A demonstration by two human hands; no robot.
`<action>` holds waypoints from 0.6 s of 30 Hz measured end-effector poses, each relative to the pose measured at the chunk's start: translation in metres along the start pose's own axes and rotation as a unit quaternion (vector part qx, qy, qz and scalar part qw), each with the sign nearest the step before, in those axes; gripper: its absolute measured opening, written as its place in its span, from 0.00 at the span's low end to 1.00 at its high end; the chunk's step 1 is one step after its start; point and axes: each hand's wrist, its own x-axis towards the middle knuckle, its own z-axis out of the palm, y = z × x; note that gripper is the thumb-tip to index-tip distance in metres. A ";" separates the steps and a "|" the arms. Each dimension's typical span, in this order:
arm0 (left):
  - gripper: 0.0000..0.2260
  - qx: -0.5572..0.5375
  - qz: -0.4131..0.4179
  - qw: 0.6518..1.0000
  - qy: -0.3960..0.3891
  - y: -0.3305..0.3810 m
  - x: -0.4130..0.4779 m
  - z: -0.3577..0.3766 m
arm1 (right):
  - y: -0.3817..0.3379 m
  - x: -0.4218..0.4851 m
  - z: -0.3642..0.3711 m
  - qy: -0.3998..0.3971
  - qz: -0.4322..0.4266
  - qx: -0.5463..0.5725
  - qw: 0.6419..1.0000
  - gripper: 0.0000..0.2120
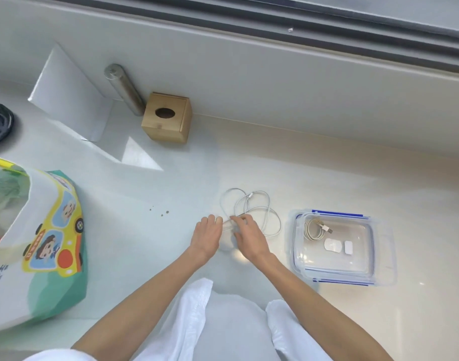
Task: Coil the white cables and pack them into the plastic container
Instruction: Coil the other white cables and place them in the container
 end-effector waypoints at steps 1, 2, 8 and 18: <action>0.17 -0.056 -0.010 0.998 -0.033 0.000 -0.003 -0.005 | 0.000 -0.002 -0.001 0.005 -0.015 0.004 1.000 0.25; 0.14 -0.155 -0.016 0.985 -0.081 0.000 -0.007 -0.014 | -0.001 -0.004 -0.003 0.009 -0.033 0.008 0.999 0.25; 0.09 -0.551 0.007 0.818 -0.165 0.002 -0.050 -0.122 | -0.016 -0.026 -0.073 0.115 -0.148 0.101 0.977 0.07; 0.15 -0.793 0.223 0.528 -0.208 0.064 -0.141 -0.287 | -0.092 -0.094 -0.185 0.190 -0.190 0.456 0.848 0.16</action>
